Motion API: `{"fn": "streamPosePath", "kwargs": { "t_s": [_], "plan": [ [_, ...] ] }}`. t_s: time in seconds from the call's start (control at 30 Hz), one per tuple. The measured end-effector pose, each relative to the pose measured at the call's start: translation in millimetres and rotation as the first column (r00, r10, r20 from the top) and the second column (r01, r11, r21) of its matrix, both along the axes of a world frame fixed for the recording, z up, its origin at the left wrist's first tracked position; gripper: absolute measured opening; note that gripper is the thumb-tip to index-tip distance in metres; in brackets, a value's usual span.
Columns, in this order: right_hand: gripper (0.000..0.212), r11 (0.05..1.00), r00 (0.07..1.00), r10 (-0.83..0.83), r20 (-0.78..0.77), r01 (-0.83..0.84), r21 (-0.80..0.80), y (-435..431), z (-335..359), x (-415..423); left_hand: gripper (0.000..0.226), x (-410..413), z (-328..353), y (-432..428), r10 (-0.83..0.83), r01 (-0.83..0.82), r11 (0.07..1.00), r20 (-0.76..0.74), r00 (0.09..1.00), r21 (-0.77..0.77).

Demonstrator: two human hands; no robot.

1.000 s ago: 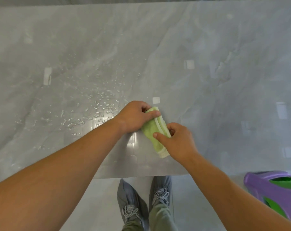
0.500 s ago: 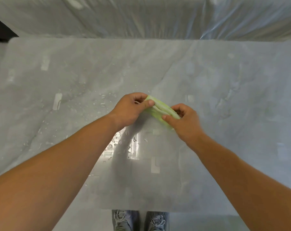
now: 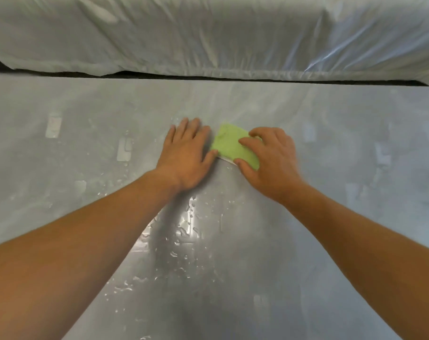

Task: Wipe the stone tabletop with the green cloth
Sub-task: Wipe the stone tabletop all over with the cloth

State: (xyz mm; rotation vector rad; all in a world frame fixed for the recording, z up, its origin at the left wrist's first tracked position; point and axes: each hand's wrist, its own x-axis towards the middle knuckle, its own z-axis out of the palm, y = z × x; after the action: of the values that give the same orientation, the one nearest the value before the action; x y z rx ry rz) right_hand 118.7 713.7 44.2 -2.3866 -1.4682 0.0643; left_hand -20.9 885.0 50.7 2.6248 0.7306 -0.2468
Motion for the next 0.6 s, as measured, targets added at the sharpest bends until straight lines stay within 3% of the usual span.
{"fn": "streamPosePath", "kwargs": {
  "t_s": [0.07,0.13,0.2,0.23,0.3,0.37,0.43,0.53,0.6],
  "plan": [
    [0.048,0.982,0.986,0.170,0.006,-0.168,-0.087,10.8,-4.0,5.9,0.066,-8.7,-10.0,11.1,-0.018,0.023,0.995,-0.056,0.998,0.095],
    [0.053,0.906,0.932,0.362,0.011,-0.349,-0.238,15.7,-12.8,6.1,0.066,-10.9,-16.6,20.3,-0.020,0.029,0.992,-0.076,0.997,0.126],
    [0.060,0.854,0.903,0.428,0.025,-0.395,-0.338,13.8,-16.9,18.1,0.066,-12.4,-21.5,27.0,-0.027,0.038,0.992,-0.096,0.995,0.124],
    [0.062,0.875,0.932,0.361,0.023,-0.330,-0.353,14.6,-17.4,30.6,0.067,-14.1,-24.5,28.9,-0.038,0.051,0.991,-0.101,0.994,0.123],
    [0.061,0.939,0.999,0.029,0.020,-0.021,-0.345,25.2,-17.2,60.4,0.069,-18.5,-31.1,29.7,-0.060,0.074,0.987,-0.101,0.993,0.143],
    [0.055,0.899,0.946,-0.324,-0.021,0.301,-0.318,48.6,-14.5,81.7,0.071,-21.9,-37.3,29.3,-0.061,0.076,0.983,-0.090,0.994,0.168],
    [0.054,0.866,0.903,-0.429,-0.028,0.403,-0.297,74.4,-16.9,69.7,0.071,-22.6,-41.9,29.5,-0.059,0.072,0.981,-0.074,0.995,0.180],
    [0.056,0.958,0.995,-0.098,-0.001,0.095,-0.272,70.6,-22.1,28.5,0.072,-22.3,-44.7,28.7,-0.054,0.061,0.981,-0.045,0.998,0.183],
    [0.056,0.951,0.999,0.035,-0.022,-0.040,-0.307,56.4,-17.4,33.3,0.072,-22.6,-45.0,28.8,-0.047,0.051,0.982,-0.024,0.999,0.182]
  ]
}}
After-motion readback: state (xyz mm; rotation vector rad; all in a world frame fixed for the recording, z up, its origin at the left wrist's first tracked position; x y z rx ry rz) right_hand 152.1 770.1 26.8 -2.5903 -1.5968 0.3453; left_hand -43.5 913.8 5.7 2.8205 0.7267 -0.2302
